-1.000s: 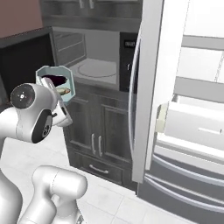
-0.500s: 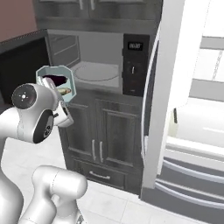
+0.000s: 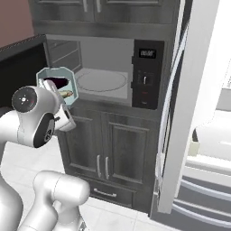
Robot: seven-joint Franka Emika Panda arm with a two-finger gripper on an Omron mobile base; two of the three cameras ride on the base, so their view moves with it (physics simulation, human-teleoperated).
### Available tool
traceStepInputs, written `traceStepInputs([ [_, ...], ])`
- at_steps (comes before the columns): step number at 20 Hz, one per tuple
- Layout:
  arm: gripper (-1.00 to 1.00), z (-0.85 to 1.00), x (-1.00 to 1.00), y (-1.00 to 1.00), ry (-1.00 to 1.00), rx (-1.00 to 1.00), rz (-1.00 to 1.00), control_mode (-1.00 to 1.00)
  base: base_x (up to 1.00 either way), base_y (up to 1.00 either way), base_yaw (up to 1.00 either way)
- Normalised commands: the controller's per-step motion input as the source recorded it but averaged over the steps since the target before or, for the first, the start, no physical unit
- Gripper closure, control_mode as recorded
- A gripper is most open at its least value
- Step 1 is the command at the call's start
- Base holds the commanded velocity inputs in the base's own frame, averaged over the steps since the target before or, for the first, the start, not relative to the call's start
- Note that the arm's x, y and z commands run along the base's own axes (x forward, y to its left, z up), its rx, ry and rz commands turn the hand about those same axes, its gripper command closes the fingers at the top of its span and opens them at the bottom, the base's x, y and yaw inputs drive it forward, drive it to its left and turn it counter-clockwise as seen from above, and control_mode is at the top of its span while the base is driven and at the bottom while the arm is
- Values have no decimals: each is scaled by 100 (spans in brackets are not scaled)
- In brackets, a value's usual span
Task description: Place the tupperware containing the fish and eggplant meal in the microwave. Close the microwave door and press the start button to reheat the meal.
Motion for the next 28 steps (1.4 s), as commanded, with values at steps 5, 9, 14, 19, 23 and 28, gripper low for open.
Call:
traceStepInputs([
  [5, 100, 0, 0, 0, 0, 0, 0, 100, 56, 0, -7],
  [9, 100, 0, 0, 0, 0, 0, 0, 100, 54, 9, -6],
  [14, 100, 0, 0, 0, 0, 0, 0, 100, 36, 22, -6],
  [19, 100, 0, 0, 0, 0, 0, 0, 100, 14, 23, -7],
  [23, 100, 0, 0, 0, 0, 0, 0, 100, 0, 29, -8],
  [28, 100, 0, 0, 0, 0, 0, 0, 100, 0, 31, -6],
])
